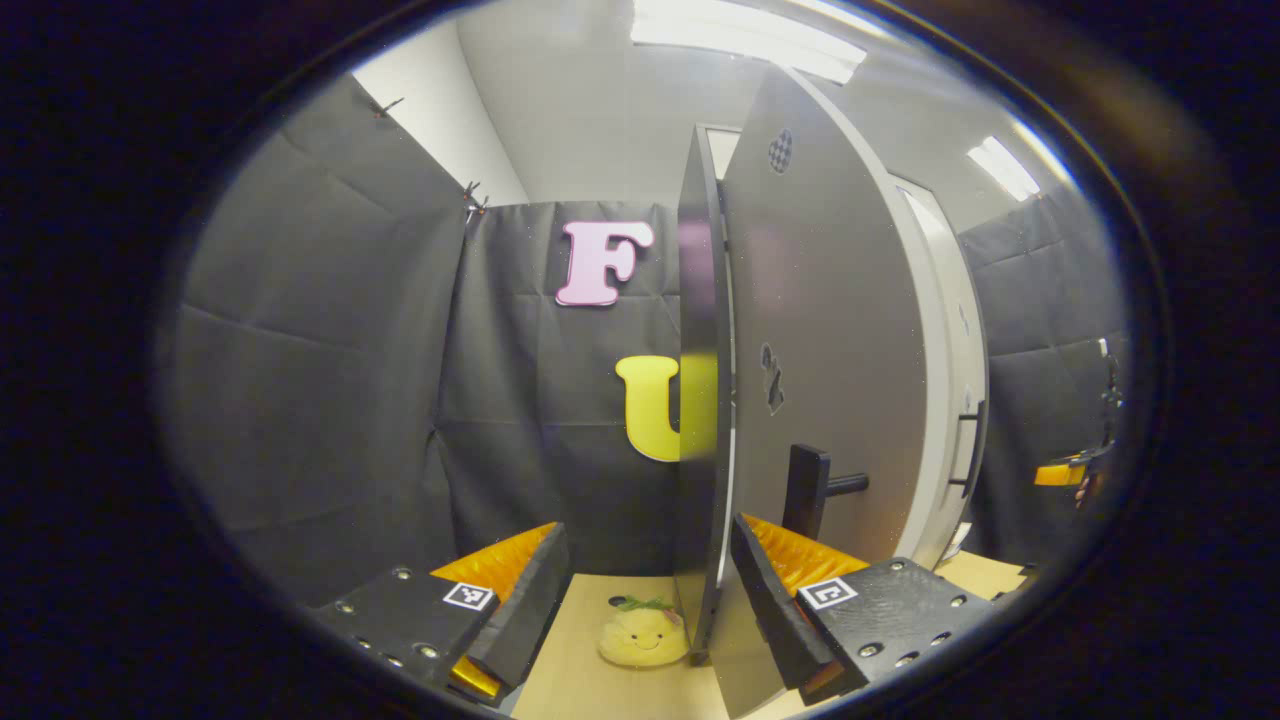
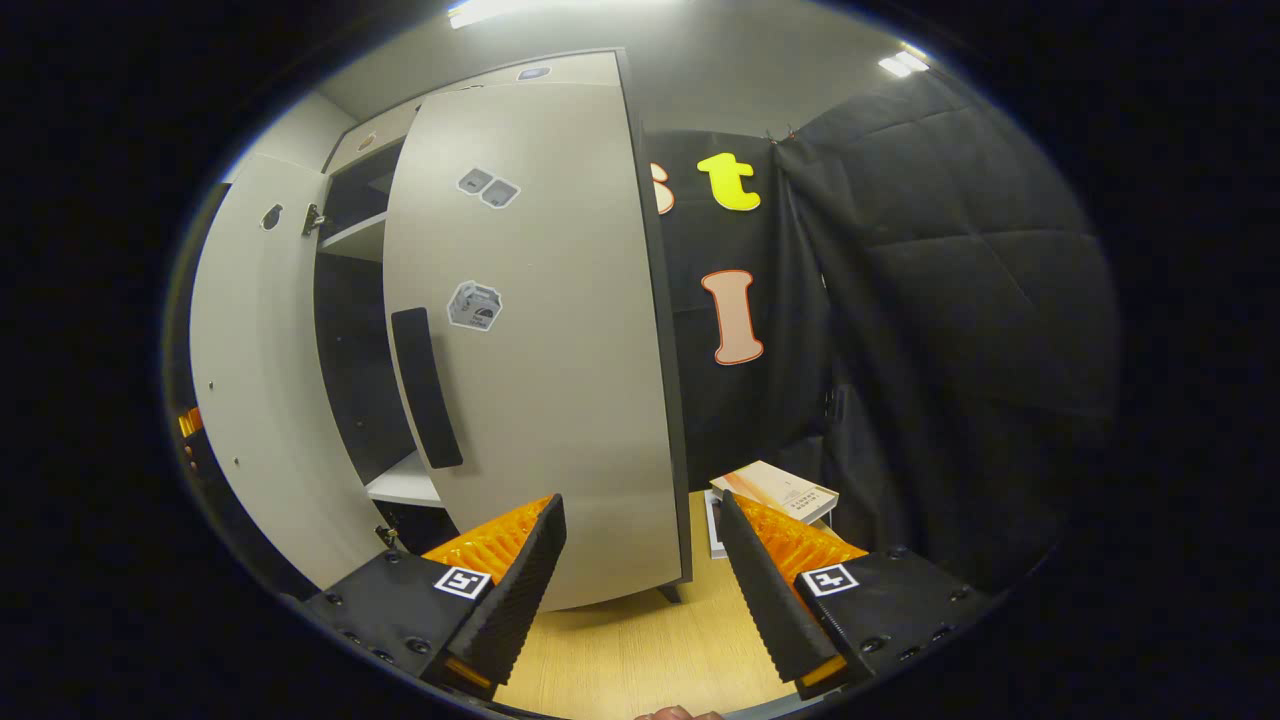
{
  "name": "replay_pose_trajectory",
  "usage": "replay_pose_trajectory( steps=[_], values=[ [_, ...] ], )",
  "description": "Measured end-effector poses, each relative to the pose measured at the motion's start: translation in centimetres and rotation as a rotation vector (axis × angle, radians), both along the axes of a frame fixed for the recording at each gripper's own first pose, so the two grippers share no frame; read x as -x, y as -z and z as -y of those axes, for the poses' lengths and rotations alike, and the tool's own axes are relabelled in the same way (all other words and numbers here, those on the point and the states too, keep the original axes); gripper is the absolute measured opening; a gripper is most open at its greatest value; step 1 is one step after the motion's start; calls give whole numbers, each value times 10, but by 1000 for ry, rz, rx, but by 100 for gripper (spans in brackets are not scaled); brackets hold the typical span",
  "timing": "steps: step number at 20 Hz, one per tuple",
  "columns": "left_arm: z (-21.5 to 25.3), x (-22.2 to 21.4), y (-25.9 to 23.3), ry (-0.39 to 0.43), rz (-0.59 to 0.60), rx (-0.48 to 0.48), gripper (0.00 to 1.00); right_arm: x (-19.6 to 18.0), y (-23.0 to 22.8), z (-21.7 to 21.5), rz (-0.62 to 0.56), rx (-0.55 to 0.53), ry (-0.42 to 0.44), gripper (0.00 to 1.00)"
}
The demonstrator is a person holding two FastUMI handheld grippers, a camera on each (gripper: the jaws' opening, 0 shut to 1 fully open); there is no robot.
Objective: Grab one shoe with the right hand and put it into the shoe cabinet, grab the other shoe with the left hand and put it into the shoe cabinet; then close the right door with the right hand and the left door with the left hand.
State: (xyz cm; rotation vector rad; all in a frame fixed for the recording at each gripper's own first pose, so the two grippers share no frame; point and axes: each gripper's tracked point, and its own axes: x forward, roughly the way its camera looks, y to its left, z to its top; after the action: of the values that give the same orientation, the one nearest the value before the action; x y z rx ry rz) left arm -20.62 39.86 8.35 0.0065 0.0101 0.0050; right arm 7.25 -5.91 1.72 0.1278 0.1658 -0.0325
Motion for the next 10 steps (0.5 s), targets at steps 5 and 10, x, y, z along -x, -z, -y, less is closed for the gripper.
replay_pose_trajectory(
  steps=[5, 10],
  values=[
    [7, -3, 2, -7, -23, 10, 97, 2, 12, 5, -22, -12, 17, 97],
    [32, -5, 5, 61, -36, 30, 88, 2, 11, 6, -2, 4, 18, 97]
  ],
)
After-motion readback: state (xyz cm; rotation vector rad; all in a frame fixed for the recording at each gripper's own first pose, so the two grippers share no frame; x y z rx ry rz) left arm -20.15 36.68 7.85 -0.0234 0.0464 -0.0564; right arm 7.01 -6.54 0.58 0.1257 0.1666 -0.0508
